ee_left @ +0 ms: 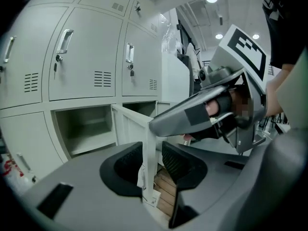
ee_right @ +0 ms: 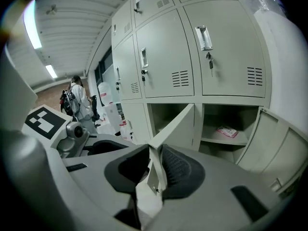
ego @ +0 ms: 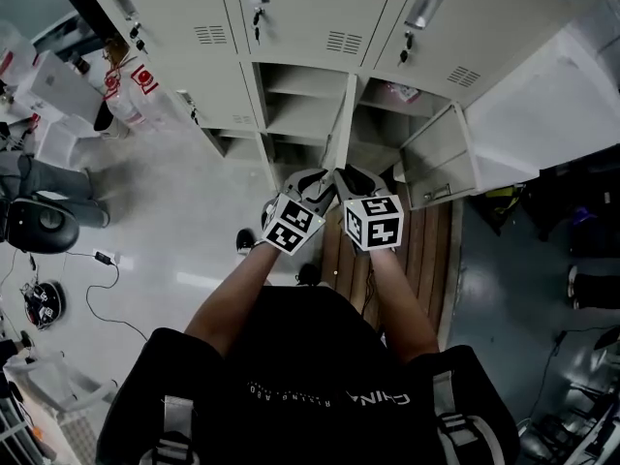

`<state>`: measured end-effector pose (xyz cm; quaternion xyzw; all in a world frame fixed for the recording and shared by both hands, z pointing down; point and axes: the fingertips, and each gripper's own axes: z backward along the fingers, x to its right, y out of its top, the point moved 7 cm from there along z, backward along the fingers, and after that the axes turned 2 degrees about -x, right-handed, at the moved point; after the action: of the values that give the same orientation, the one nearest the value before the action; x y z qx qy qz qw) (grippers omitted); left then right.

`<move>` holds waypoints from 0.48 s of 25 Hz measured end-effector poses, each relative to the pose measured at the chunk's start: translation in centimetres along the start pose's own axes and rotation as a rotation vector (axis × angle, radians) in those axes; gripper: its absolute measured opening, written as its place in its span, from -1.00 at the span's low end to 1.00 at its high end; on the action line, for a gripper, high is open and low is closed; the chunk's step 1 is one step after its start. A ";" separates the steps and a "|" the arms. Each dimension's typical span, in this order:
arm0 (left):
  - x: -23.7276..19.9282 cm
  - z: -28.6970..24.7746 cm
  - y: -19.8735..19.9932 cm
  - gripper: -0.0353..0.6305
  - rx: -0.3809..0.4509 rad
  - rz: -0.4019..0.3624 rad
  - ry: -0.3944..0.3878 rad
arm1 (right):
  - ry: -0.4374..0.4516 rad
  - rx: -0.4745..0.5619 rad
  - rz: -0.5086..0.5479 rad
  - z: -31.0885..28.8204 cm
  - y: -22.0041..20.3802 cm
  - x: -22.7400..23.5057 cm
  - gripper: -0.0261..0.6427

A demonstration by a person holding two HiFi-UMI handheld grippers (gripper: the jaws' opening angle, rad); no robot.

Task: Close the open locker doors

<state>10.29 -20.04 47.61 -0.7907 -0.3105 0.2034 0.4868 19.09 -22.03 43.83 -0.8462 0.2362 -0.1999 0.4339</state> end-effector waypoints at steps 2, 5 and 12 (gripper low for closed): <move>-1.2 0.3 0.0 -0.54 -0.003 0.005 0.000 | 0.008 -0.001 -0.001 -0.8 0.5 -0.9 -0.61; -2.6 0.8 0.0 -0.54 -0.010 -0.007 -0.007 | 0.022 -0.003 0.001 -2.0 1.2 -2.0 -0.61; -6.3 2.1 0.0 -0.54 0.002 -0.003 0.042 | 0.054 -0.008 0.011 -4.4 2.6 -4.1 -0.63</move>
<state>4.40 -23.08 46.80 -0.7938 -0.3011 0.1867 0.4944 12.81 -23.82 43.57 -0.8410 0.2532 -0.2195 0.4248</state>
